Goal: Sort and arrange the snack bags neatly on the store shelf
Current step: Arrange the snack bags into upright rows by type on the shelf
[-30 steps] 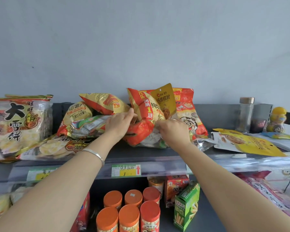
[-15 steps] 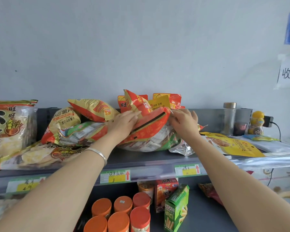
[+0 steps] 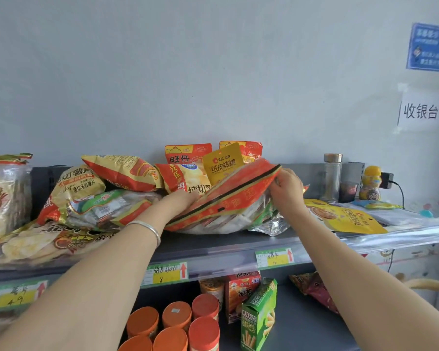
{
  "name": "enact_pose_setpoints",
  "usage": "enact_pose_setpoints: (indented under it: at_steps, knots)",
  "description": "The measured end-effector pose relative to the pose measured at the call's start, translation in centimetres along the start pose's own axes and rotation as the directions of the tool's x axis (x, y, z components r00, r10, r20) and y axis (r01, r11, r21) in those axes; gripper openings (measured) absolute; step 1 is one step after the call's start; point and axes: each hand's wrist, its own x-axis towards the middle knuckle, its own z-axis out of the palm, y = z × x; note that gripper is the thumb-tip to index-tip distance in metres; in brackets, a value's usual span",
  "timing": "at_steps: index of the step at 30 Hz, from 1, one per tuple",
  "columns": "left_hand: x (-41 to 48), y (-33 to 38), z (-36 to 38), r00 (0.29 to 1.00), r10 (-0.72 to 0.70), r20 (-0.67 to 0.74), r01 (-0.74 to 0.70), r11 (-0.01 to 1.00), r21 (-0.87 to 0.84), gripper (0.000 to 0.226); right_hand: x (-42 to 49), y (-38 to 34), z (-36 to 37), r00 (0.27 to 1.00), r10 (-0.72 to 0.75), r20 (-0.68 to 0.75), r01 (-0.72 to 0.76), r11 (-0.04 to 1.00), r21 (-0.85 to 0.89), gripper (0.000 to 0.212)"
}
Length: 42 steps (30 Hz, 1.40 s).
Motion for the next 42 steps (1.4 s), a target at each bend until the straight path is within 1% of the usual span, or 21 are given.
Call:
enact_pose_setpoints:
  at_steps: [3,4,6,8,10,13,14,15,17,18,19,21,25,27,29,31,32,34,36,39,42]
  knots:
    - [-0.6,0.4,-0.1,0.998,0.056,-0.036,-0.060,0.992,-0.111,0.052,0.2,0.2,0.1,0.982,0.178,-0.059,-0.182,0.981,-0.067,0.025]
    - [-1.0,0.4,0.1,0.997,0.072,0.007,-0.070,0.989,-0.133,0.051,0.1,0.1,0.2,0.962,0.270,-0.044,-0.272,0.962,-0.028,0.032]
    - [-1.8,0.2,0.8,0.985,0.092,0.149,-0.067,0.984,-0.165,0.054,-0.1,-0.5,0.1,0.885,0.466,-0.023,-0.449,0.864,0.226,0.049]
    - [-2.6,0.2,1.7,0.963,0.048,0.264,-0.008,0.988,-0.153,0.057,-0.3,-1.1,0.1,0.802,0.597,0.029,-0.502,0.647,0.574,0.040]
    - [-3.3,0.0,2.4,0.953,-0.002,0.302,0.045,0.990,-0.137,0.063,-0.1,0.0,0.2,0.762,0.639,0.104,-0.523,0.513,0.680,0.045]
    - [-3.8,0.0,3.1,0.952,-0.036,0.303,0.087,0.984,-0.156,0.093,-0.5,1.0,-1.3,0.796,0.571,0.201,-0.542,0.525,0.656,0.039]
    - [-3.8,0.1,3.4,0.956,-0.019,0.292,0.067,0.985,-0.156,0.093,-0.7,1.3,-2.1,0.787,0.578,0.217,-0.551,0.499,0.669,0.034]
    - [-4.3,0.5,3.7,0.960,0.007,0.280,0.039,0.987,-0.157,0.085,-0.8,1.9,-2.9,0.752,0.601,0.271,-0.594,0.440,0.674,0.035]
    - [-4.8,1.2,4.3,0.970,0.050,0.237,-0.010,0.986,-0.167,0.072,-1.0,3.0,-4.3,0.641,0.611,0.465,-0.738,0.322,0.594,0.062]
    - [-5.1,1.4,4.6,0.970,0.066,0.234,-0.025,0.984,-0.174,0.074,-1.4,3.2,-4.7,0.579,0.603,0.549,-0.804,0.312,0.505,0.076]
    - [-5.2,1.7,4.9,0.971,0.065,0.230,-0.024,0.984,-0.177,0.079,-1.9,3.3,-5.3,0.537,0.571,0.621,-0.843,0.329,0.426,0.079]
    - [-5.4,1.9,5.4,0.978,0.079,0.195,-0.036,0.976,-0.217,0.095,-2.5,3.2,-6.2,0.514,0.489,0.705,-0.854,0.372,0.364,0.052]
    - [-5.4,1.6,5.7,0.999,-0.013,-0.044,-0.008,0.898,-0.439,0.072,-3.2,4.3,-7.6,0.625,0.459,0.631,-0.780,0.394,0.486,0.028]
    - [-6.2,1.8,5.7,0.999,-0.034,-0.026,0.015,0.845,-0.535,0.069,-3.4,5.2,-8.0,0.644,0.517,0.563,-0.764,0.407,0.500,0.015]
    - [-6.7,1.8,6.1,0.997,-0.074,0.027,0.076,0.838,-0.540,0.075,-3.5,5.7,-8.3,0.693,0.523,0.496,-0.720,0.537,0.440,0.014]
    - [-6.3,1.0,6.8,0.994,-0.083,0.065,0.105,0.815,-0.569,0.078,-4.0,5.6,-8.7,0.733,0.477,0.485,-0.665,0.651,0.366,0.024]
    - [-6.0,0.5,7.2,0.993,-0.085,0.082,0.116,0.810,-0.575,0.082,-4.2,5.6,-8.9,0.721,0.459,0.519,-0.667,0.665,0.337,0.038]
    - [-6.6,0.3,7.6,0.990,-0.086,0.114,0.137,0.805,-0.577,0.086,-4.8,5.7,-8.9,0.653,0.450,0.609,-0.709,0.646,0.283,0.047]
    - [-8.2,0.8,7.9,0.993,-0.061,0.105,0.111,0.811,-0.574,0.064,-5.8,5.9,-8.8,0.573,0.477,0.666,-0.765,0.603,0.226,0.041]
    - [-8.5,0.6,8.6,0.997,-0.069,0.019,0.068,0.835,-0.546,0.060,-7.3,6.0,-8.5,0.482,0.424,0.767,-0.810,0.549,0.205,0.029]
    - [-8.6,0.2,9.0,0.996,-0.005,-0.087,-0.046,0.820,-0.570,0.061,-8.3,5.8,-8.1,0.531,0.361,0.767,-0.798,0.516,0.311,0.030]
